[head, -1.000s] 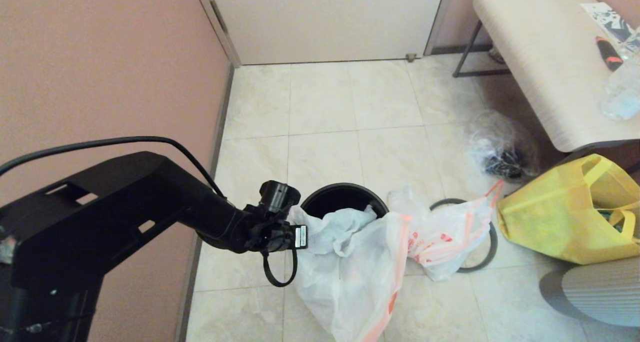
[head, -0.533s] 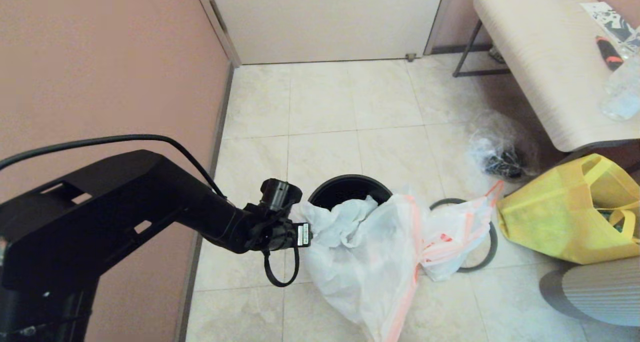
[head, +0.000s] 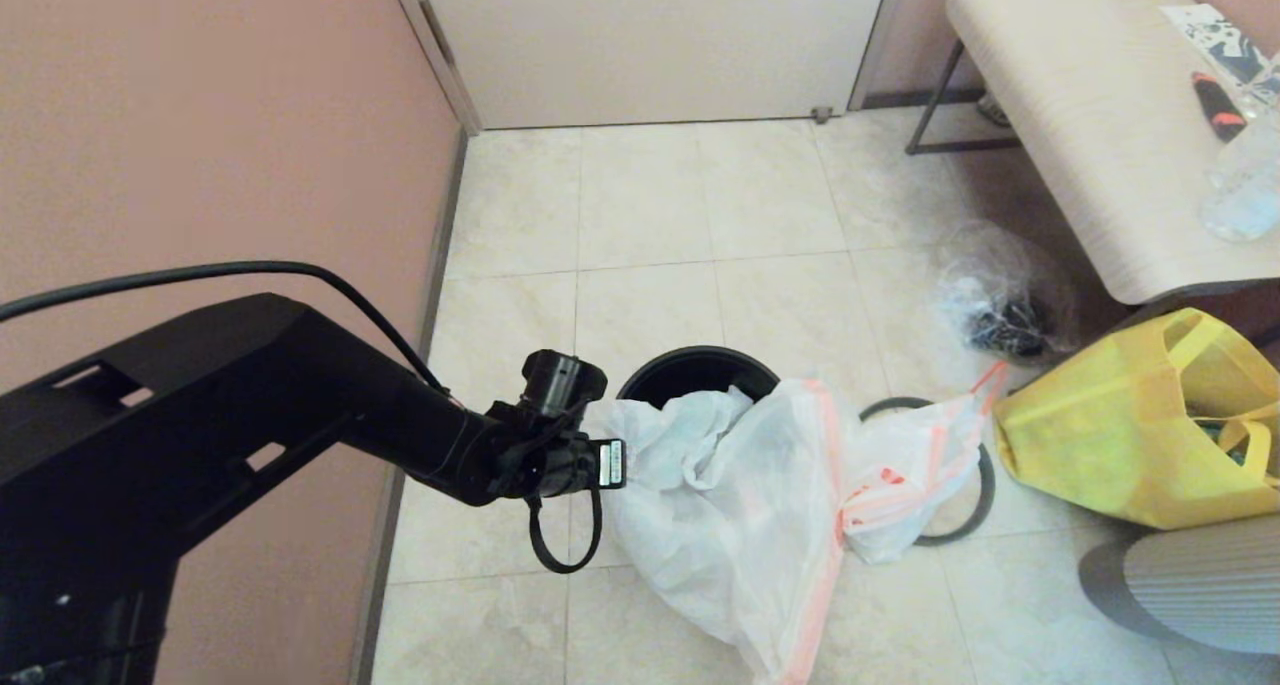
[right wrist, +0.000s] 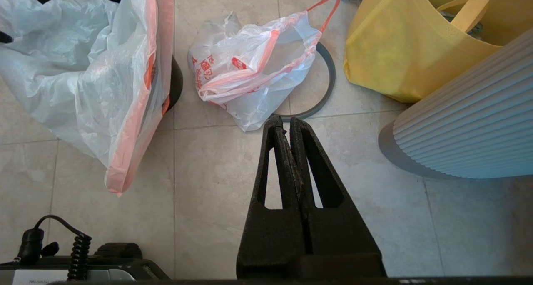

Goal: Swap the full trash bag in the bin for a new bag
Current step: Put the new garbage bag on the trash can

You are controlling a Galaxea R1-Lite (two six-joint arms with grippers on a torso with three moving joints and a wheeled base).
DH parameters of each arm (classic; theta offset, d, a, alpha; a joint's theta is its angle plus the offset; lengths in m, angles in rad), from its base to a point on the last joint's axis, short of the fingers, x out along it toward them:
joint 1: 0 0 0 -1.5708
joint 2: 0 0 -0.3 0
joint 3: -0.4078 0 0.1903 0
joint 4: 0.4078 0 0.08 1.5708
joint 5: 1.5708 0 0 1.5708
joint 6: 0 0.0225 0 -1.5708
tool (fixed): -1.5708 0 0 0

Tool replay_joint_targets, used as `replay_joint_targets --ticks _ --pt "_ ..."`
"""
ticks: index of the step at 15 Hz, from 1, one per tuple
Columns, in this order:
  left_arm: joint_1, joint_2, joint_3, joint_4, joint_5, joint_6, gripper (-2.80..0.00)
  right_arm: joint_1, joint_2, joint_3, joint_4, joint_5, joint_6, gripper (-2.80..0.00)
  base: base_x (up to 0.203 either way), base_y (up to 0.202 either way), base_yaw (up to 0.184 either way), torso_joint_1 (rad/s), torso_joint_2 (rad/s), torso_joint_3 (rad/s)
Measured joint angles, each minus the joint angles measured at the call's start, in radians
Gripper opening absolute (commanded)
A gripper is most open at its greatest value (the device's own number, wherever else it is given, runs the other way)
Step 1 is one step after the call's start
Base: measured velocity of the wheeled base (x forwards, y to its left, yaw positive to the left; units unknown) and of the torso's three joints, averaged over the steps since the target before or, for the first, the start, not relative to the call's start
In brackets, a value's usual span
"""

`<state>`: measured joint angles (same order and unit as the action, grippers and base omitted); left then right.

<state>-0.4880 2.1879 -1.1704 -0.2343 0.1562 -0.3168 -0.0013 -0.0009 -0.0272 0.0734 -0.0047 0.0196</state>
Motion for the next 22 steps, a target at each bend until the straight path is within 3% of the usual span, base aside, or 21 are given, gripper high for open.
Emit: replay_joint_targets --ticks 9,18,22 --pt "-0.003 -0.007 0.006 -0.004 0.002 0.001 -2.80 0.000 0.000 0.000 0.000 0.000 0.000 -2.80 0.000 0.000 0.000 0.000 0.00 0.000" --pt "-0.025 -0.111 0.071 0.047 0.002 -0.047 -2.80 0.000 0.000 0.000 0.000 0.000 0.000 -2.80 0.000 0.000 0.000 0.000 0.00 0.000" --pt "-0.111 -0.162 0.045 0.054 0.002 -0.063 -2.80 0.000 0.000 0.000 0.000 0.000 0.000 -2.80 0.000 0.000 0.000 0.000 0.00 0.000"
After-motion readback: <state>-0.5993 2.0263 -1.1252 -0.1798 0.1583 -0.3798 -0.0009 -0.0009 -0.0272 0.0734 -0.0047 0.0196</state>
